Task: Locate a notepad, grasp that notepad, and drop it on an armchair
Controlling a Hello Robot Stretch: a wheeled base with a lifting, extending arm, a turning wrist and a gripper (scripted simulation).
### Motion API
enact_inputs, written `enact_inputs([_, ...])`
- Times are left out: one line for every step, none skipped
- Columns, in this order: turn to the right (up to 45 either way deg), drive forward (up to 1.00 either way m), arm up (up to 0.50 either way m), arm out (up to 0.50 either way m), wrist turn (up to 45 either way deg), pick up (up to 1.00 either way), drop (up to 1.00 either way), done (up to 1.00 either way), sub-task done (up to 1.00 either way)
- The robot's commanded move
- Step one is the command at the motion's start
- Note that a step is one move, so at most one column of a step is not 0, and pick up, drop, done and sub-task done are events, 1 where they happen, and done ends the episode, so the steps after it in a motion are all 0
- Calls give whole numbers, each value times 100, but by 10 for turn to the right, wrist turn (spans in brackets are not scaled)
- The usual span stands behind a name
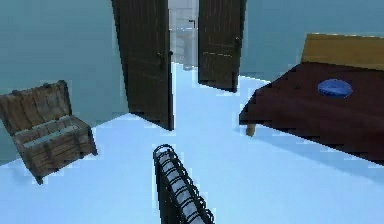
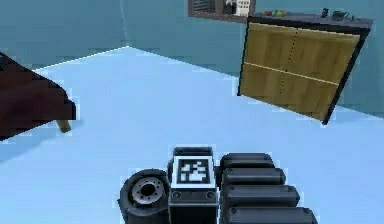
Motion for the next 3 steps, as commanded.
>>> enact_inputs([0,100,0,0,0,0,0,0,0])
enact_inputs([0,100,0,0,0,0,0,0,0])
enact_inputs([60,0,0,0,0,0,0,0,0])
